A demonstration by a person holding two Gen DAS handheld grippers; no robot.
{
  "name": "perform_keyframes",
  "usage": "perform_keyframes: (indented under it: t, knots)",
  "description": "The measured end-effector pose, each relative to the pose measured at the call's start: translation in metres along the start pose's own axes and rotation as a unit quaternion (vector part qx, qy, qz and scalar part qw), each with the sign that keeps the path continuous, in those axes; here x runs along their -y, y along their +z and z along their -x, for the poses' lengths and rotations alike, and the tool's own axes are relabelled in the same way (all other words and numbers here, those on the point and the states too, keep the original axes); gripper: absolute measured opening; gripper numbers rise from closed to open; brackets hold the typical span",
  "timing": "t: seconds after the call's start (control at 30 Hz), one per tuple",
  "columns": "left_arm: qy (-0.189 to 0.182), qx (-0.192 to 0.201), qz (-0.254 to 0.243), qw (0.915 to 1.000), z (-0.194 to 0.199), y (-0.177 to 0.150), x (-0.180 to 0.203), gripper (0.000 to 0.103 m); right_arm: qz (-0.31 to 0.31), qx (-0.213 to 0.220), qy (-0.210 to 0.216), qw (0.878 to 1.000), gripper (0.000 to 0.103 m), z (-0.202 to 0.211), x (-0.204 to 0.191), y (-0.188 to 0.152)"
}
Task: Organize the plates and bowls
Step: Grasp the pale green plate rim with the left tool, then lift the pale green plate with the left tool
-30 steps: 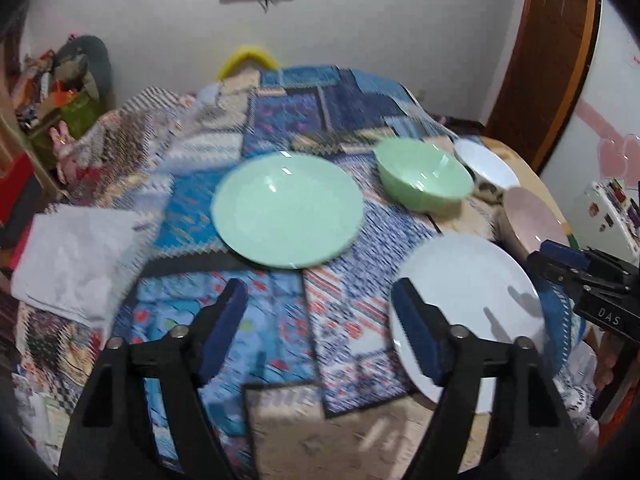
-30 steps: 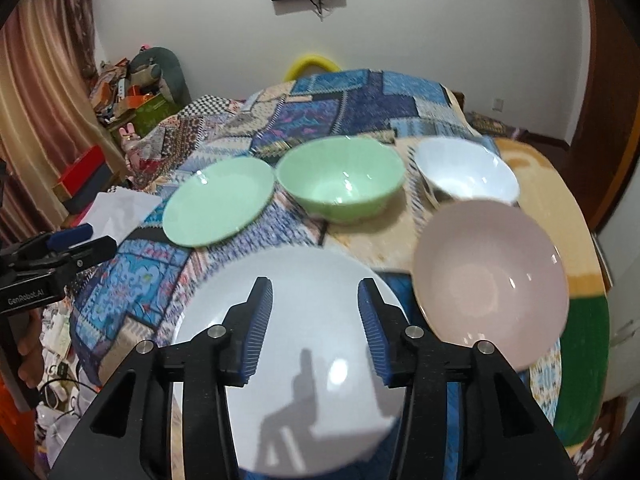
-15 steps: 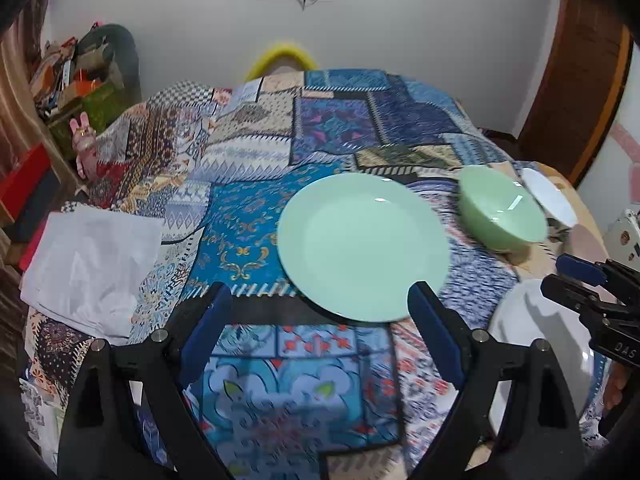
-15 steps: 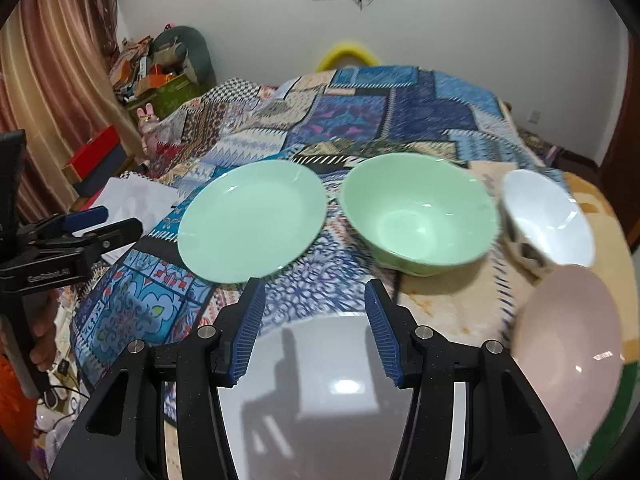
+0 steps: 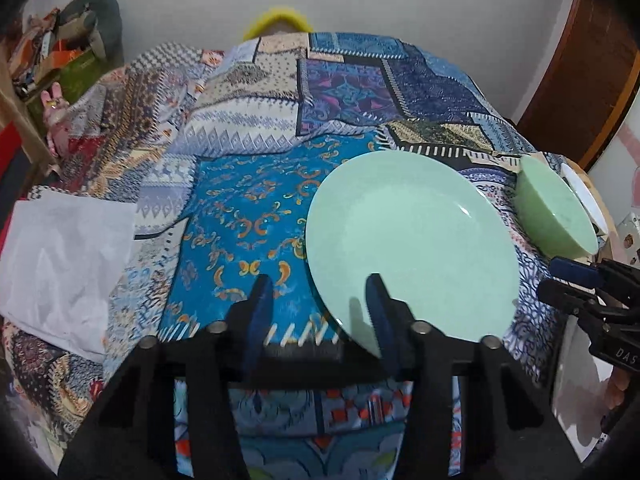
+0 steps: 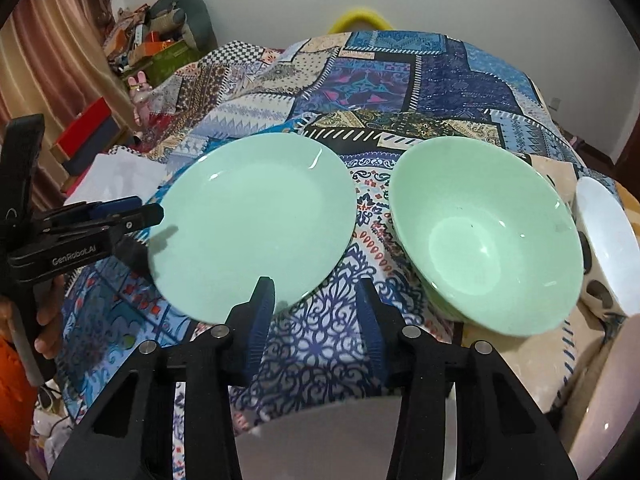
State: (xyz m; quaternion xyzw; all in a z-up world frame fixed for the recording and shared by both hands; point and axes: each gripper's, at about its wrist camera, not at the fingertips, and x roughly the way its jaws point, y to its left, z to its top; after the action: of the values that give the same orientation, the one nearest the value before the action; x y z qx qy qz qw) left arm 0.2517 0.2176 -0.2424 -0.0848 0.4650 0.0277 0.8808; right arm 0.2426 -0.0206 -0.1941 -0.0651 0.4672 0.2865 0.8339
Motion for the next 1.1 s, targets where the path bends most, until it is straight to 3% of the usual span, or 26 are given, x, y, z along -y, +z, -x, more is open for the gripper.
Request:
perform_keyframes:
  t: [0.07,0.17,0.4,0.63,1.1]
  knots:
    - [-0.009,-0.011,-0.001,0.9999,-0.01,0.003,-0.002,0.03,-0.001,-0.006,0.004,1.0,0.036,-0.004,0.0,0.003]
    - [-0.014,-0.023,0.001,0.9996,-0.024,0.006,-0.004,0.025,-0.004,-0.019,0.012,1.0,0.034,-0.012,0.0,0.006]
    - [-0.009,-0.013,-0.027,0.9995,-0.031,0.008,0.005,0.025,-0.015,-0.039,0.017,0.999,0.026,-0.026,0.0,0.01]
    - [-0.014,-0.015,-0.023,0.9995,-0.023,0.003,0.002,0.025,0.014,-0.046,0.013,0.999,0.026,-0.025,-0.01,0.007]
    - [-0.027,-0.037,-0.012,0.9989,0.026,-0.056,-0.012,0.025,0.063,-0.065,0.045,0.995,0.025,-0.02,-0.033,-0.009]
